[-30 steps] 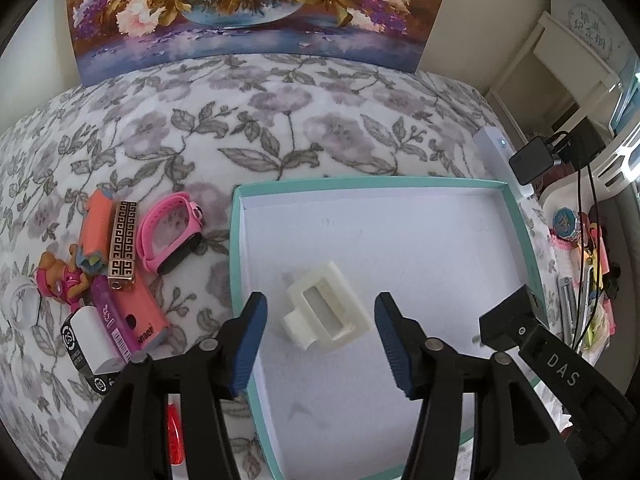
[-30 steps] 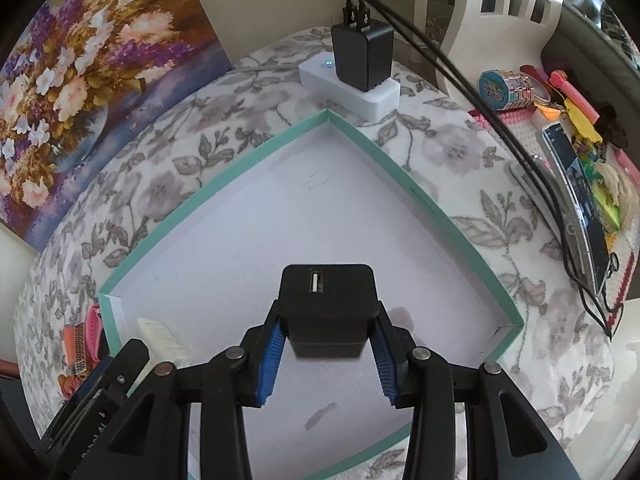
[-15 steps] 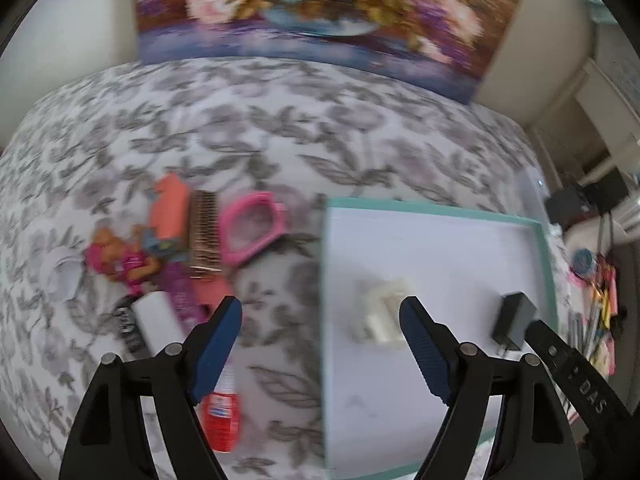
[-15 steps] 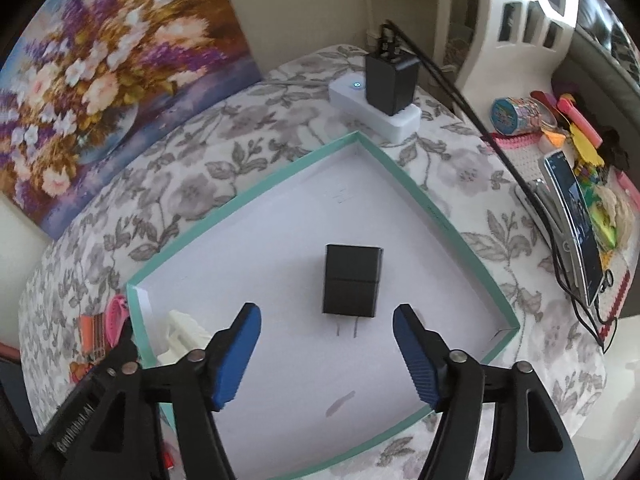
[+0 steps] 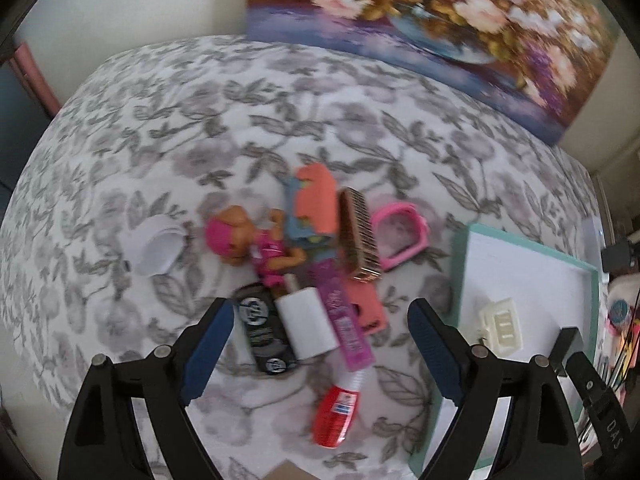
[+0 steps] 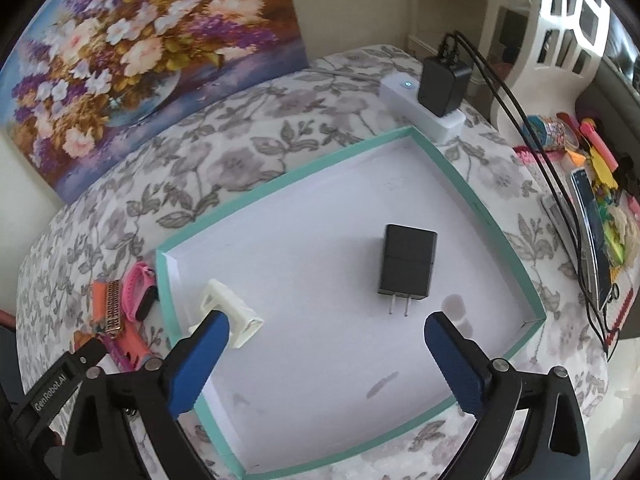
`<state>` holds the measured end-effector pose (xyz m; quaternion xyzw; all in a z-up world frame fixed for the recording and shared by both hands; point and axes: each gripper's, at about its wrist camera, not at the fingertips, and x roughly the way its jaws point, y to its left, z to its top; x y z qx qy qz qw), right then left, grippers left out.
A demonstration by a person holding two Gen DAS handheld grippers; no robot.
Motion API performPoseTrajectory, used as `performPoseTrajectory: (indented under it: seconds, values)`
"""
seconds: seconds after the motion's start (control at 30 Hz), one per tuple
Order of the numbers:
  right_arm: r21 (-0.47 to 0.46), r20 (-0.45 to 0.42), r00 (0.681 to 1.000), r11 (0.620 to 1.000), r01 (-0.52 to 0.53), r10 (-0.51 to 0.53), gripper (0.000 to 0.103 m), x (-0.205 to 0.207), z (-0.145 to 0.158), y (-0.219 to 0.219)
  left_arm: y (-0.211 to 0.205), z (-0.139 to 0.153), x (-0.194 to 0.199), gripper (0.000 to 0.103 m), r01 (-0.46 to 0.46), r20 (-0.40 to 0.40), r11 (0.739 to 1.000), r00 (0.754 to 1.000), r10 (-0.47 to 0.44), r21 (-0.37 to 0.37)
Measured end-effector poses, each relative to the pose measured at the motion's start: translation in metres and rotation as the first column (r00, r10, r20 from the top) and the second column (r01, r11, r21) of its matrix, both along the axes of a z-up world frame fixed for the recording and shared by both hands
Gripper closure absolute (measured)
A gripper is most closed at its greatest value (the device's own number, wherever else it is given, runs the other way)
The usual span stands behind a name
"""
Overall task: Organize rigid objects
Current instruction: 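Move the right tool to the red glue bottle and close on it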
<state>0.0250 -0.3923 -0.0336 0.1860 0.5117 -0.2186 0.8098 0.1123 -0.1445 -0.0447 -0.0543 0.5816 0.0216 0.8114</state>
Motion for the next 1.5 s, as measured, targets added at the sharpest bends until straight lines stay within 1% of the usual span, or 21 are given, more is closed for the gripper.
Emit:
performPoseTrajectory:
  seconds: [0.2, 0.3, 0.37, 0.47, 0.57, 0.67, 0.83, 1.0, 1.13, 1.17, 1.27, 1.37, 1.43, 1.5]
  values:
    - [-0.015, 0.010, 0.998, 0.998, -0.065, 0.065, 0.000, 0.005, 0.007, 0.028, 0.027, 0.012, -0.003, 0.014, -0.068, 0.029, 0.997, 0.997, 0.069, -0.028]
    - [-0.026, 0.017, 0.995, 0.995, -0.095, 0.095, 0.000, 0.007, 0.011, 0.042, 0.038, 0.021, -0.007, 0.014, -0.088, 0.055, 0.996, 0.995, 0.088, -0.009]
    - [-0.022, 0.030, 0.993, 0.993, -0.117, 0.117, 0.000, 0.008, 0.015, 0.052, 0.044, 0.027, -0.009, 0.014, -0.095, 0.072, 0.995, 0.993, 0.095, 0.005]
    - [-0.019, 0.048, 0.988, 0.989, -0.148, 0.149, 0.000, 0.008, 0.021, 0.066, 0.056, 0.038, -0.013, 0.014, -0.107, 0.098, 0.994, 0.989, 0.106, 0.004]
    - [-0.032, 0.050, 0.982, 0.983, -0.181, 0.182, 0.000, 0.011, 0.023, 0.082, 0.063, 0.045, -0.016, 0.014, -0.097, 0.114, 0.995, 0.989, 0.095, 0.005]
    - [-0.020, 0.045, 0.976, 0.977, -0.214, 0.214, 0.000, 0.014, 0.021, 0.095, 0.071, 0.049, -0.021, 0.014, -0.092, 0.120, 0.996, 0.989, 0.089, 0.021]
    - [-0.006, 0.039, 0.965, 0.966, -0.259, 0.259, 0.000, 0.017, 0.018, 0.116, 0.084, 0.047, -0.026, 0.014, -0.101, 0.109, 0.995, 0.989, 0.097, 0.025]
    - [0.005, 0.026, 0.956, 0.956, -0.293, 0.293, 0.000, 0.021, 0.014, 0.134, 0.095, 0.034, -0.029, 0.014, -0.105, 0.067, 0.994, 0.992, 0.103, 0.034]
    - [0.024, -0.007, 0.944, 0.944, -0.330, 0.330, 0.000, 0.024, 0.003, 0.147, 0.101, 0.025, -0.029, 0.014, -0.113, 0.039, 0.993, 0.993, 0.112, 0.034]
    - [0.026, -0.017, 0.941, 0.941, -0.337, 0.337, 0.000, 0.024, 0.001, 0.149, 0.103, 0.022, -0.029, 0.014, -0.126, 0.025, 0.991, 0.992, 0.125, 0.047]
    - [0.044, -0.041, 0.934, 0.934, -0.354, 0.355, 0.000, 0.026, -0.009, 0.154, 0.105, 0.010, -0.027, 0.014, -0.131, -0.002, 0.991, 0.991, 0.131, 0.043]
    - [0.091, -0.059, 0.927, 0.927, -0.365, 0.371, 0.000, 0.029, -0.022, 0.157, 0.104, -0.011, -0.025, 0.014, -0.125, -0.070, 0.992, 0.989, 0.127, 0.034]
    - [0.102, -0.076, 0.926, 0.927, -0.362, 0.370, 0.000, 0.030, -0.030, 0.158, 0.105, -0.026, -0.024, 0.014, -0.134, -0.115, 0.991, 0.984, 0.136, 0.028]
    - [0.110, -0.083, 0.925, 0.926, -0.362, 0.371, 0.000, 0.031, -0.034, 0.158, 0.108, -0.033, -0.024, 0.014, -0.144, -0.142, 0.989, 0.979, 0.145, 0.020]
